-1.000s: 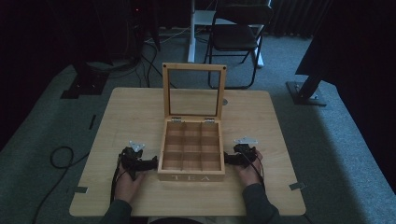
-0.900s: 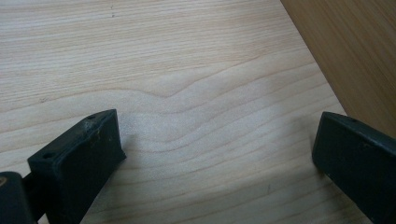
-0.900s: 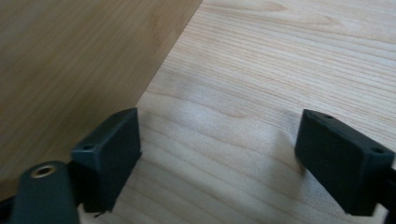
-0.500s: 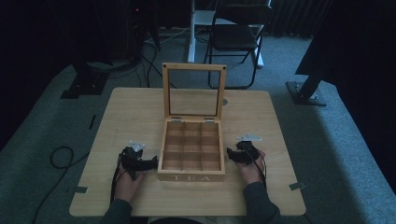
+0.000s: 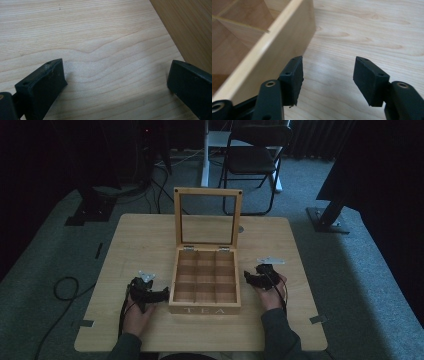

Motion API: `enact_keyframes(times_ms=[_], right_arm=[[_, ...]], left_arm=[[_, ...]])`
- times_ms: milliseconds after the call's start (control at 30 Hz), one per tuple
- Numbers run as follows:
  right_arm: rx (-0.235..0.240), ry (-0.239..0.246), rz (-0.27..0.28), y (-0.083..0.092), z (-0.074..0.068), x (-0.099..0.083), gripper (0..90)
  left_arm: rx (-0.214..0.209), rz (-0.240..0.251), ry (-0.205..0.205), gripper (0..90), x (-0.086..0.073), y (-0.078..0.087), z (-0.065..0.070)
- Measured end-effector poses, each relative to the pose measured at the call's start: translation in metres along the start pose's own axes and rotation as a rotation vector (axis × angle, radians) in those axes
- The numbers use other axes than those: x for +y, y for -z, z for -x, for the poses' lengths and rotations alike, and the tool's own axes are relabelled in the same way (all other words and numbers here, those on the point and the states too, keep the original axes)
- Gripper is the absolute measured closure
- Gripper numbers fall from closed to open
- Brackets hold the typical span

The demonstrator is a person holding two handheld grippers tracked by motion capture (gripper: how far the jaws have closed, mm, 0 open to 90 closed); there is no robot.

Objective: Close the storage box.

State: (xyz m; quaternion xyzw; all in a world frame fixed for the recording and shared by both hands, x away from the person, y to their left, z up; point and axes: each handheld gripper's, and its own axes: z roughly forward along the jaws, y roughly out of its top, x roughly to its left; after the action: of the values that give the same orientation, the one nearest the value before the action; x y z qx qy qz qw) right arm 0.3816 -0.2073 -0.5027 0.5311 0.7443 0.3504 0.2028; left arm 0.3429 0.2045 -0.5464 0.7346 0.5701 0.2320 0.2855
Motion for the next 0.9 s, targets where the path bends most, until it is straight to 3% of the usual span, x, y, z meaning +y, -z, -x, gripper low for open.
enact_keyframes(times_ms=[567,900], right_arm=[[0.022,0.091,0.053,0.007,-0.018,0.050,44.5],[0.024,0.111,0.084,0.007,-0.021,0.076,48.3]], left_arm=[[0.000,0.001,-0.001,1.6,0.000,0.000,0.000],[0.000,0.003,0.002,1.6,0.000,0.000,0.000]])
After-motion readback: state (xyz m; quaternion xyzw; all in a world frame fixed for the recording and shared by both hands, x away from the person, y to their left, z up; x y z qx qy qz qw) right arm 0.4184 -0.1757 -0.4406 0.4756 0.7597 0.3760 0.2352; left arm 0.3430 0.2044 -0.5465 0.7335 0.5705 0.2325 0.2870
